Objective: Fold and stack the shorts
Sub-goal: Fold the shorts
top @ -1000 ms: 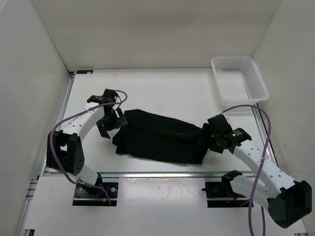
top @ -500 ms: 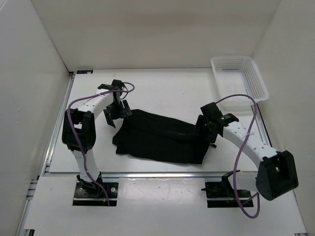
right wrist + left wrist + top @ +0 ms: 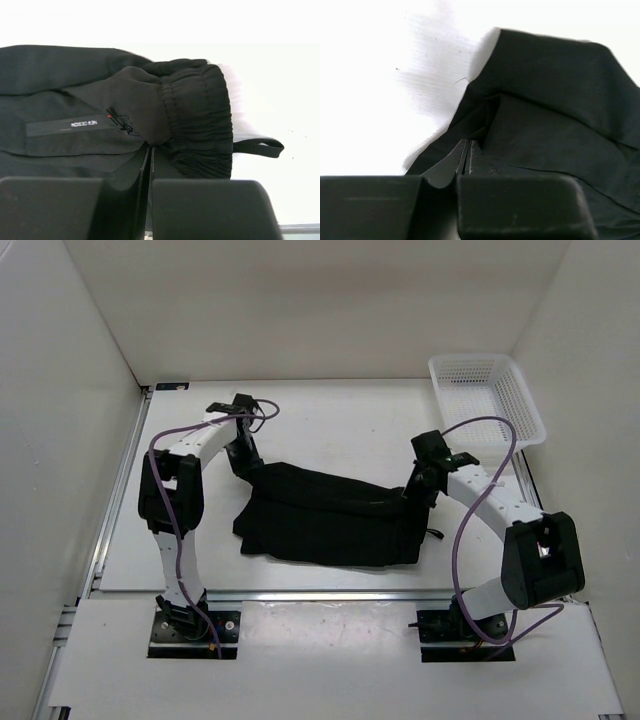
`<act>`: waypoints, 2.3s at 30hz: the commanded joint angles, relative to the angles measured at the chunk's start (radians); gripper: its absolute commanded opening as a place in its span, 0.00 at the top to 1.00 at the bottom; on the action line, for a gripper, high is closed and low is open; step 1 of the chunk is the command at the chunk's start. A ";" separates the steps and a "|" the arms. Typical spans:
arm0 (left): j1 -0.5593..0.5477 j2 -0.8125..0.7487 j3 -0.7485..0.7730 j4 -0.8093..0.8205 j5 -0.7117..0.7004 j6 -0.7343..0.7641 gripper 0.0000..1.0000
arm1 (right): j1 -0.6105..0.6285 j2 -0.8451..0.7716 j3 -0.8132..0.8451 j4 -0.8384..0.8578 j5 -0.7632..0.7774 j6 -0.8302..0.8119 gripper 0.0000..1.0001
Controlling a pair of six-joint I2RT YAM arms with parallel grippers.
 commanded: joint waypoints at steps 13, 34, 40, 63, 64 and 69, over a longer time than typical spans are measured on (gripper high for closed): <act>0.007 -0.010 0.221 -0.047 -0.021 0.004 0.90 | -0.012 -0.017 0.158 -0.025 0.028 -0.026 1.00; -0.013 0.029 0.018 0.048 0.127 0.080 0.39 | -0.012 0.008 0.164 -0.025 0.031 -0.026 1.00; -0.013 0.029 0.018 0.048 0.136 0.100 0.90 | -0.012 0.008 0.164 -0.025 0.031 -0.026 1.00; 0.081 0.095 0.390 -0.097 0.133 0.059 0.11 | -0.019 0.055 0.305 -0.011 0.077 -0.098 0.13; 0.081 0.040 0.361 -0.097 0.099 0.048 0.11 | -0.010 0.035 0.288 -0.011 0.086 -0.107 0.13; 0.015 -0.095 0.260 -0.076 0.067 0.028 0.29 | 0.011 -0.020 0.205 -0.011 0.098 -0.139 0.59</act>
